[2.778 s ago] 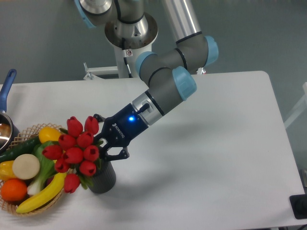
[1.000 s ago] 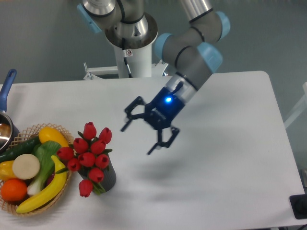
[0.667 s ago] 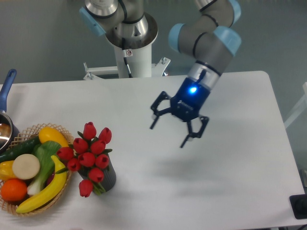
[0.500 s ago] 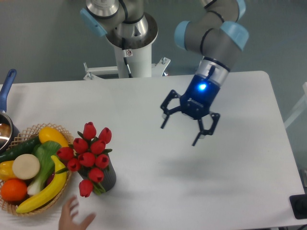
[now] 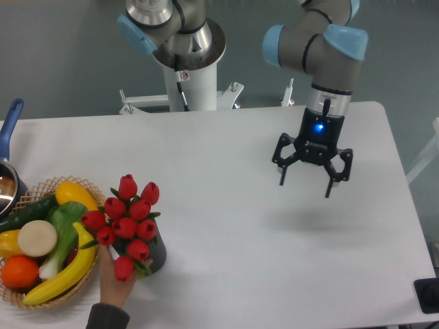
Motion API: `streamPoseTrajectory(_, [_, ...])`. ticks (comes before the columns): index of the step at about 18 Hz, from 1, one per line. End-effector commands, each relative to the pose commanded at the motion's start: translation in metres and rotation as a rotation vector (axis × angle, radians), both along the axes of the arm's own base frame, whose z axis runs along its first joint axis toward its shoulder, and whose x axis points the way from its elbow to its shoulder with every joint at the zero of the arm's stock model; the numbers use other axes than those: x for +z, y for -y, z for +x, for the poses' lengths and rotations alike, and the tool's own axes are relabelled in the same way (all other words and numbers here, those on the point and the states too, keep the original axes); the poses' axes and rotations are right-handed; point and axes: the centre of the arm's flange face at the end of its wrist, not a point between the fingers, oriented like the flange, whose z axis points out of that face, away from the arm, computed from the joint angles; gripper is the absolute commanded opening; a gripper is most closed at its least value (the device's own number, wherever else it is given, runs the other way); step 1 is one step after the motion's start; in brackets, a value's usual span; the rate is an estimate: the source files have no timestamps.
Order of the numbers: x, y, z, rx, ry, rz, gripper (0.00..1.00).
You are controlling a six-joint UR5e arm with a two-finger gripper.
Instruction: Insert the flowers into the vase
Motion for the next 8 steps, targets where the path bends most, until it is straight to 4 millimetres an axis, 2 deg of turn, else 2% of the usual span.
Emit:
streamPoseTrajectory(3, [-0.019, 0.007, 0.012, -0.014, -0.022, -0.154, 1.0])
streamPoseTrajectory(4, [-0.023, -0.003, 0.021, -0.07, -0.047, -0.205, 1.0])
streamPoseTrajectory(5, [-0.021, -0.008, 0.026, -0.095, -0.063, -0.231, 1.0])
streamPoseTrajectory(8, [-0.025, -0.006, 0.03, -0.09, -0.06, -0.271, 1.0])
